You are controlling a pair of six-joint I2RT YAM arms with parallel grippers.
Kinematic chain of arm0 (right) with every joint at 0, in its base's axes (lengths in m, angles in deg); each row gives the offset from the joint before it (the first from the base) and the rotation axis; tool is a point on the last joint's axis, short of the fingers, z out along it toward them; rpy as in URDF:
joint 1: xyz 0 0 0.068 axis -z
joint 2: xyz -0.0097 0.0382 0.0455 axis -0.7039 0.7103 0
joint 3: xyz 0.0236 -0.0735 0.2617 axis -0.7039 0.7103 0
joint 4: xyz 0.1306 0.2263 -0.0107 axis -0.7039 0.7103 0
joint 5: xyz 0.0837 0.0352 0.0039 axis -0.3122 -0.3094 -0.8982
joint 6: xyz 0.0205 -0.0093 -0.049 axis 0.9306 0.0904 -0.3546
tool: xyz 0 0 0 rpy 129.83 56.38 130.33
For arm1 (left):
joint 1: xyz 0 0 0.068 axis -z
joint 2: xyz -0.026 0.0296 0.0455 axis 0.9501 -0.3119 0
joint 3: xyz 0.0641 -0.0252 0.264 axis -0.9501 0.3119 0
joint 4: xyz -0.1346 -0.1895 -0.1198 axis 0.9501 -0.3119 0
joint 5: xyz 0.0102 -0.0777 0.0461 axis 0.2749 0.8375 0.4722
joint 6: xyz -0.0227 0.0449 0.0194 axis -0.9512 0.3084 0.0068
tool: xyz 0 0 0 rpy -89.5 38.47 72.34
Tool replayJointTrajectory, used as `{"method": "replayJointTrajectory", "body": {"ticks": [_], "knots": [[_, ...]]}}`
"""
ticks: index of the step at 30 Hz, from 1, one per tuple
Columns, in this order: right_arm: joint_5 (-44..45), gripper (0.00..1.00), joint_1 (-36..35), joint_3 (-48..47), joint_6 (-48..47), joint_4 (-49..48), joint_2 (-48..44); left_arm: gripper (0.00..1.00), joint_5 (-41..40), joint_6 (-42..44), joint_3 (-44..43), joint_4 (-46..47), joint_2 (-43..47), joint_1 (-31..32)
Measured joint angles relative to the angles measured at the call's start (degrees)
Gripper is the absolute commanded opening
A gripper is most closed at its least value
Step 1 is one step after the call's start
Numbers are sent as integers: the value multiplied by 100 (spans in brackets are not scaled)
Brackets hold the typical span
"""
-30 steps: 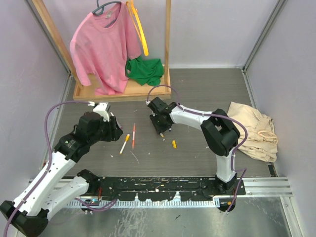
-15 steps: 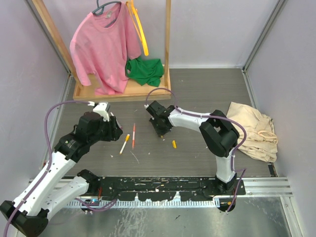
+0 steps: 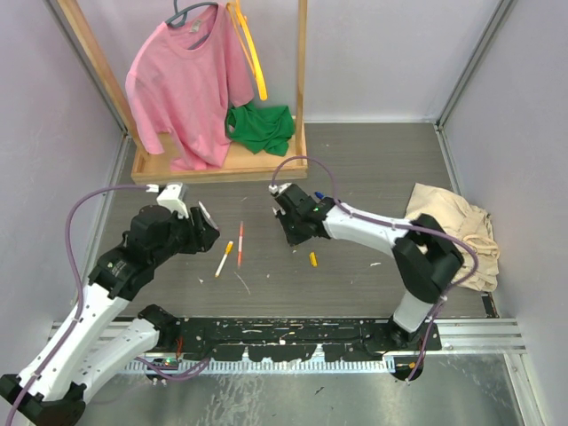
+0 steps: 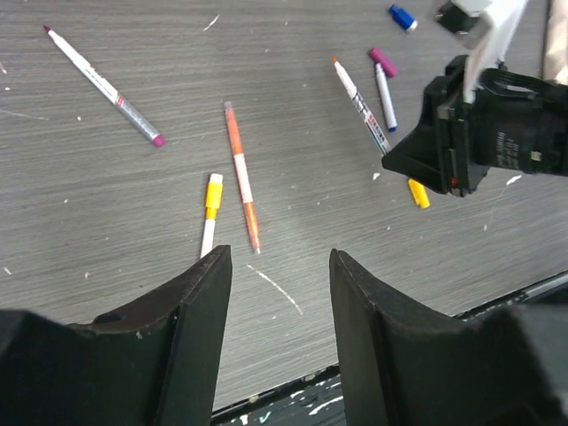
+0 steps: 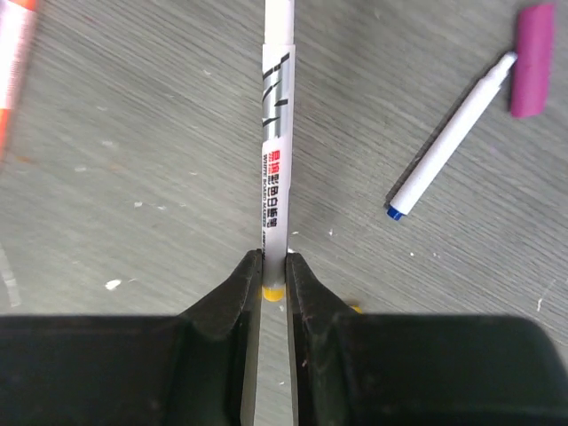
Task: Insert the pens into the pen caps
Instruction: Pick up the pen from the center of the board.
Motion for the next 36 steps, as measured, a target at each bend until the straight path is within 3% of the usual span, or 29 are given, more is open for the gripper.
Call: {"method": "replayJointTrajectory", "body": {"ticks": [6, 14, 22, 30, 36], "knots": [[-448, 0, -2, 664, 450, -887, -1460, 50, 2, -275, -2, 251, 247, 0], [-837, 0, -339, 2002, 1864, -2667, -2927, 53, 240, -658, -4, 861, 446, 0], [-734, 0, -1097, 2256, 2822, -3910, -3176, 56, 817, -1106, -11, 1646, 293, 0], [-780, 0, -1355, 2170, 3274, -4787, -2855, 56, 1198, -1362, 136, 2157, 155, 0], [-850, 0, -1460, 2037, 3303, -5005, -2616, 49, 1294, -1515, 365, 2201, 114, 0]]}}
